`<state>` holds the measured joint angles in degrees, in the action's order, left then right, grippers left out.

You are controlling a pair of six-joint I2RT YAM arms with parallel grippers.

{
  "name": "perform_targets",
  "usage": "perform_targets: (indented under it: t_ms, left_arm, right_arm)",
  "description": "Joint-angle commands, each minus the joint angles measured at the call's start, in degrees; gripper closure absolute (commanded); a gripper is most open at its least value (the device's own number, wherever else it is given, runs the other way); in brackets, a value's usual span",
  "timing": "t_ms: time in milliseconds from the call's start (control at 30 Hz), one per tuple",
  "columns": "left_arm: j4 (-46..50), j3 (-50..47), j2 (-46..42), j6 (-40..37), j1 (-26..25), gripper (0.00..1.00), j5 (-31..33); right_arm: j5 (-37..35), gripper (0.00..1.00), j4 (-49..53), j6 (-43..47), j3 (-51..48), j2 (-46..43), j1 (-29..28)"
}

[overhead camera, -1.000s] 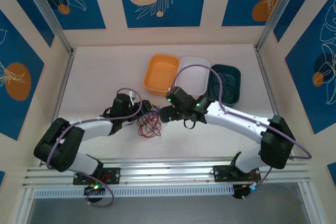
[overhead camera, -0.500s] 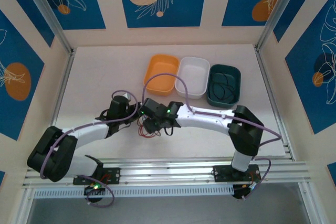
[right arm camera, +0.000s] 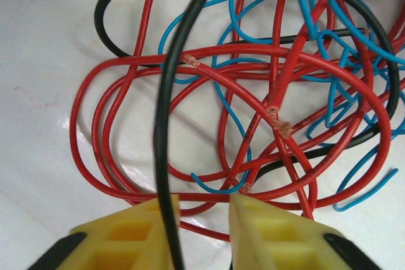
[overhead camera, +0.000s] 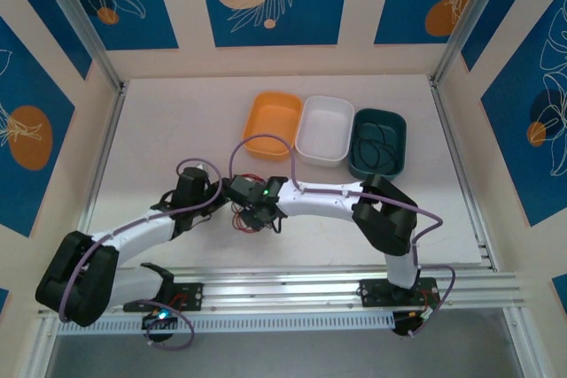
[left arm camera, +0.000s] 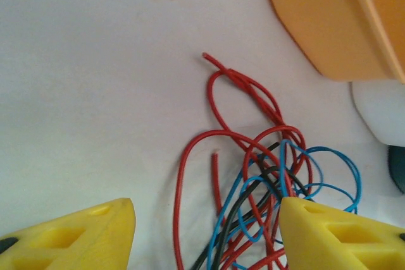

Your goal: Untangle the cables

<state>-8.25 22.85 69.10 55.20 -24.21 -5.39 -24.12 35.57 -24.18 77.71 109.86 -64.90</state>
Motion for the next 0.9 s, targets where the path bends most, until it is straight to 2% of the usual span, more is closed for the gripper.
perform_targets:
  t_ms: [0,33,100,467,700,867]
  left_arm:
    - [3.97,-0.4,-1.32,-2.01,0.56,0.38,1.61]
    - [4.64,-0.35,-1.49,-2.52,0.56,0.38,1.61]
    - [5.6,-0.18,-2.01,-3.68,0.56,0.38,1.14]
    - [6.53,-0.8,-5.56,-5.5,-1.6,0.37,-0.94]
    - [4.88,-0.51,-2.52,-5.31,-3.46,0.4,-0.35]
    - [3.99,0.06,0.05,-5.08,-4.51,0.45,0.45]
  right_arm:
    - [-0.58,0.87,1.56,-0.33,2.35,0.26,0.35]
    - [-0.6,0.93,1.61,-0.35,2.45,-0.11,0.48]
    - [-0.38,0.98,1.61,-0.16,2.62,-1.54,0.76]
    - [1.42,0.97,2.45,-1.68,2.95,-10.96,3.06]
    - [7.7,0.93,-1.43,-4.08,0.09,-13.74,5.93]
    - [10.22,0.97,-1.86,-5.79,-0.44,-14.82,8.02]
